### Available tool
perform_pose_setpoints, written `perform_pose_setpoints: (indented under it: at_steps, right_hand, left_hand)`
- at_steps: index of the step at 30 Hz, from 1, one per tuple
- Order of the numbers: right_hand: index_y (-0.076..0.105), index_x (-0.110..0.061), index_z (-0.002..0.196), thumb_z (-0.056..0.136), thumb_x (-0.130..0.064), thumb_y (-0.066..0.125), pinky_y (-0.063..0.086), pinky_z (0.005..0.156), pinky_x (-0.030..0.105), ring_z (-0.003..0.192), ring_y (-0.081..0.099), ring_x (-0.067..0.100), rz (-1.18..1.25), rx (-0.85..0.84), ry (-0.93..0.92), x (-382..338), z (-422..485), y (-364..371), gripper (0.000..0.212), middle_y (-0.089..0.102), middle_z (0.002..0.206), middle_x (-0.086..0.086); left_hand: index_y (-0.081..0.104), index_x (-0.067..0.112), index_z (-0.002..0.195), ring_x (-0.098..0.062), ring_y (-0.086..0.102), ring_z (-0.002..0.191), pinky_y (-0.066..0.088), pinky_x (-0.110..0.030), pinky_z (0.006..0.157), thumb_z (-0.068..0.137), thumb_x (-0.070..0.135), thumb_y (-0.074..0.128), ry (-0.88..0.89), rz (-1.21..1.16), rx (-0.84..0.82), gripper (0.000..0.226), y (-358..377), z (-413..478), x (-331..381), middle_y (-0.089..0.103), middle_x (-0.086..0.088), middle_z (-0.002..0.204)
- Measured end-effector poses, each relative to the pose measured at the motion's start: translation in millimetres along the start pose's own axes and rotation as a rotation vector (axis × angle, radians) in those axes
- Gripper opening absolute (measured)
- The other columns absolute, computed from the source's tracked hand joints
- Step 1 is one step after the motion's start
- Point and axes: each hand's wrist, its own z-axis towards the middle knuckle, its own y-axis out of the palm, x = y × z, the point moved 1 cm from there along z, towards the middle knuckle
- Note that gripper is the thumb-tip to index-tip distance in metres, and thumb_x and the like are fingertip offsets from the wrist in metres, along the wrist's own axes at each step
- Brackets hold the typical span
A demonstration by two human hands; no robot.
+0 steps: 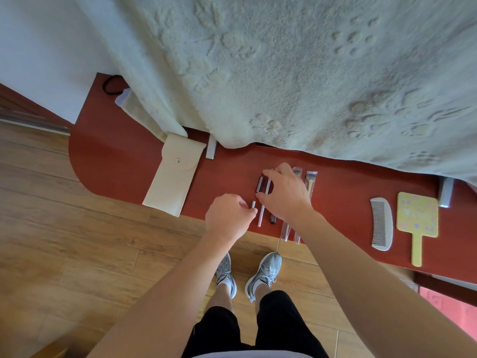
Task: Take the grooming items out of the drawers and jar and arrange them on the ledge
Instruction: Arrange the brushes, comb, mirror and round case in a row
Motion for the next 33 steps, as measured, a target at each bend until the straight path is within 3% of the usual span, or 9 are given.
perform_pose_setpoints:
  at_steps: [9, 14, 18, 21, 27, 31, 33]
  right_hand:
    - [0.05, -0.026, 0.14, 0.083, -0.042, 0.069, 0.056, 0.078, 0.033, 0.103, 0.058, 0.02, 0.036, 0.025, 0.004, -7, -6, -6, 0.062, 0.048, 0.126, -0.003]
    - [0.048, -0.023, 0.142, 0.084, -0.039, 0.068, 0.053, 0.085, 0.036, 0.11, 0.055, 0.021, 0.087, 0.038, -0.031, -32, -8, -6, 0.064, 0.048, 0.128, -0.002]
    - [0.046, -0.022, 0.143, 0.084, -0.04, 0.067, 0.052, 0.087, 0.033, 0.112, 0.054, 0.019, 0.102, 0.041, -0.044, -56, -9, 0, 0.065, 0.048, 0.129, -0.003]
    - [0.045, -0.022, 0.144, 0.085, -0.041, 0.066, 0.052, 0.088, 0.033, 0.113, 0.053, 0.017, 0.113, 0.037, -0.035, -71, -12, 5, 0.066, 0.047, 0.131, -0.003]
    - [0.048, -0.018, 0.141, 0.087, -0.039, 0.064, 0.045, 0.101, 0.036, 0.124, 0.043, 0.02, 0.026, -0.018, -0.006, -86, -15, 18, 0.06, 0.048, 0.134, 0.0]
    - [0.045, -0.016, 0.142, 0.09, -0.035, 0.062, 0.038, 0.108, 0.036, 0.131, 0.038, 0.022, -0.018, -0.078, 0.019, -96, -27, 27, 0.058, 0.043, 0.141, 0.002]
    - [0.046, -0.014, 0.141, 0.091, -0.032, 0.059, 0.038, 0.108, 0.036, 0.132, 0.037, 0.022, -0.046, -0.115, 0.019, -100, -38, 35, 0.055, 0.041, 0.143, 0.003]
  left_hand:
    - [0.076, 0.027, 0.088, -0.005, 0.066, 0.071, 0.059, -0.028, 0.068, 0.088, 0.048, 0.065, 0.007, -0.014, 0.019, 0.024, -10, 0, -6, 0.072, 0.014, 0.079]
    - [0.075, 0.027, 0.097, -0.005, 0.065, 0.081, 0.055, -0.026, 0.074, 0.086, 0.05, 0.066, 0.004, -0.018, 0.092, 0.026, -32, 4, -23, 0.073, 0.014, 0.093]
    - [0.071, 0.031, 0.095, -0.007, 0.064, 0.088, 0.057, -0.033, 0.08, 0.082, 0.05, 0.068, -0.041, -0.062, 0.134, 0.024, -57, 9, -46, 0.071, 0.015, 0.091]
    - [0.07, 0.03, 0.1, -0.008, 0.064, 0.09, 0.056, -0.033, 0.079, 0.083, 0.049, 0.069, -0.046, -0.053, 0.172, 0.026, -77, 12, -63, 0.068, 0.014, 0.09]
    - [0.065, 0.023, 0.119, -0.014, 0.061, 0.094, 0.053, -0.03, 0.07, 0.085, 0.035, 0.069, -0.017, -0.001, 0.311, 0.036, -108, 30, -101, 0.06, 0.004, 0.11]
    - [0.063, 0.023, 0.116, -0.021, 0.062, 0.09, 0.058, -0.042, 0.071, 0.081, 0.033, 0.067, -0.05, -0.005, 0.325, 0.037, -120, 47, -117, 0.06, 0.001, 0.109]
    - [0.063, 0.023, 0.114, -0.021, 0.063, 0.085, 0.057, -0.039, 0.066, 0.079, 0.034, 0.064, -0.057, -0.02, 0.287, 0.037, -120, 55, -122, 0.064, 0.003, 0.103]
